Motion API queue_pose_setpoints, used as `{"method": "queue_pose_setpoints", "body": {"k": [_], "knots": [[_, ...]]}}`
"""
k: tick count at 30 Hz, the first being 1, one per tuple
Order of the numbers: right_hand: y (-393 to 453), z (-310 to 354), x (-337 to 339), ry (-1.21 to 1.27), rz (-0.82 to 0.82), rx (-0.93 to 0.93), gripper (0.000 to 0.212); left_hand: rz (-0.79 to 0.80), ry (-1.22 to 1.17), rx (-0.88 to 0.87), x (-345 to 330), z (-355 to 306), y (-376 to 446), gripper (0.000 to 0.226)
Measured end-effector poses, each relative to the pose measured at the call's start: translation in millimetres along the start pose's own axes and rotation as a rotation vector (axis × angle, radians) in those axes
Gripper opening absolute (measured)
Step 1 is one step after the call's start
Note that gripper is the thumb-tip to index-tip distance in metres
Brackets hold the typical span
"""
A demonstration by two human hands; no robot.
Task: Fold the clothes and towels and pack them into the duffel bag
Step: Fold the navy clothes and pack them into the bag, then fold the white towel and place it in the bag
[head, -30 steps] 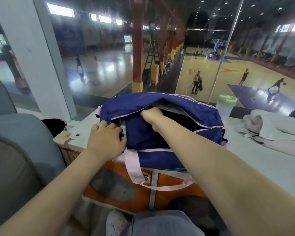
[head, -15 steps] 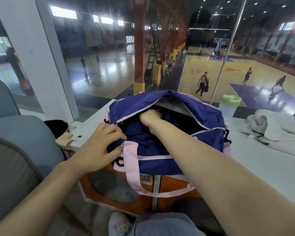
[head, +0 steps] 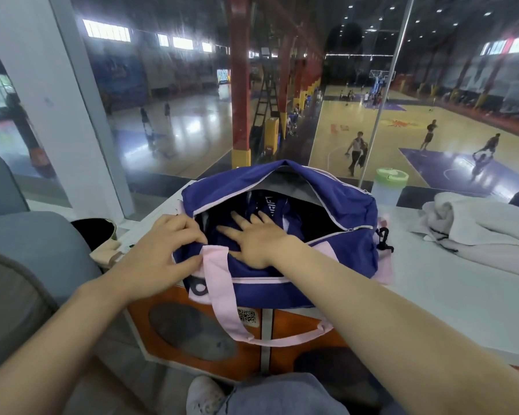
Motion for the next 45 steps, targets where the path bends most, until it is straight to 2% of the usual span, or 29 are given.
{"method": "queue_pose_setpoints", "body": {"k": [3, 7, 11, 14, 16, 19, 24, 33, 36, 41, 45], "knots": [[10, 5, -6, -0.084, -0.024, 0.006, 0.064, 0.021, -0.021, -0.026, 2, -5, -1, 0.018], [15, 11, -6, -0.061, -0.003, 0.025, 0.063, 0.041, -0.061, -0.007, 1, -4, -1, 0.019], [6, 0, 5, 0.230, 0.006, 0.016, 0.058, 0.025, -0.041, 0.029, 3, 5, -2, 0.022], [-5, -11, 11, 0.340, -0.027, -0.077, 0.063, 0.109, -0.008, 0.045, -2, 8, -2, 0.027], [-15, -16, 12, 0.327, -0.045, -0.123, 0.065, 0.156, 0.034, 0.072, -5, 9, 0, 0.035], [-32, -22, 17, 0.273, -0.109, -0.134, 0.064, 0.121, 0.189, 0.070, 0, 6, 4, 0.049], [-81, -43, 25, 0.284, -0.234, -0.151, 0.060, 0.054, 0.357, 0.046, 4, -17, 14, 0.050], [-184, -126, 26, 0.230, -0.385, -0.308, 0.053, 0.058, 0.289, -0.118, -64, -117, 58, 0.041], [-224, -166, 24, 0.175, -0.417, -0.383, 0.051, 0.052, 0.171, -0.128, -97, -161, 82, 0.037], [-290, -238, -6, 0.100, -0.363, -0.555, 0.051, 0.131, -0.026, -0.134, -166, -245, 113, 0.036], [-336, -302, -39, 0.080, -0.278, -0.762, 0.053, 0.205, -0.081, -0.174, -208, -293, 123, 0.036]]}}
Point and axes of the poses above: each hand's wrist, its own y-axis towards the middle knuckle, its own x-axis out of the back of the hand, z = x × y, the point moved 9 cm from there along y, towards the middle knuckle, and after that the axes turned 7 degrees about -z, right-handed, at the moved point
